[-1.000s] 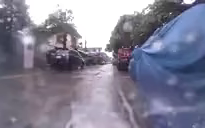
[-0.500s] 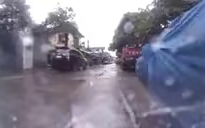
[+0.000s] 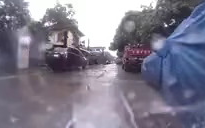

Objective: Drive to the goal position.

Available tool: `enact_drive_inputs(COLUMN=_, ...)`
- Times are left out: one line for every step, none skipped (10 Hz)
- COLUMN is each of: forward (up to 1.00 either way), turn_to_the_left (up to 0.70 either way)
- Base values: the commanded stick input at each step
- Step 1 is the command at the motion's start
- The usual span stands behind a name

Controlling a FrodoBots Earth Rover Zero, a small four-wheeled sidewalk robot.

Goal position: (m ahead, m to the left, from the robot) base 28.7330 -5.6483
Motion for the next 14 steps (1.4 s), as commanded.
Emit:
enact_drive_inputs(forward=1.00, turn_to_the_left=0.00)
enact_drive_inputs(forward=1.00, turn_to_the_left=0.00)
enact_drive_inputs(forward=1.00, turn_to_the_left=0.00)
enact_drive_inputs(forward=1.00, turn_to_the_left=0.00)
enact_drive_inputs(forward=1.00, turn_to_the_left=0.00)
enact_drive_inputs(forward=1.00, turn_to_the_left=0.00)
enact_drive_inputs(forward=1.00, turn_to_the_left=0.00)
enact_drive_inputs(forward=1.00, turn_to_the_left=0.00)
enact_drive_inputs(forward=1.00, turn_to_the_left=0.00)
enact_drive_inputs(forward=1.00, turn_to_the_left=0.00)
enact_drive_inputs(forward=1.00, turn_to_the_left=0.00)
enact_drive_inputs(forward=1.00, turn_to_the_left=0.00)
enact_drive_inputs(forward=1.00, turn_to_the_left=0.00)
enact_drive_inputs(forward=1.00, turn_to_the_left=0.00)
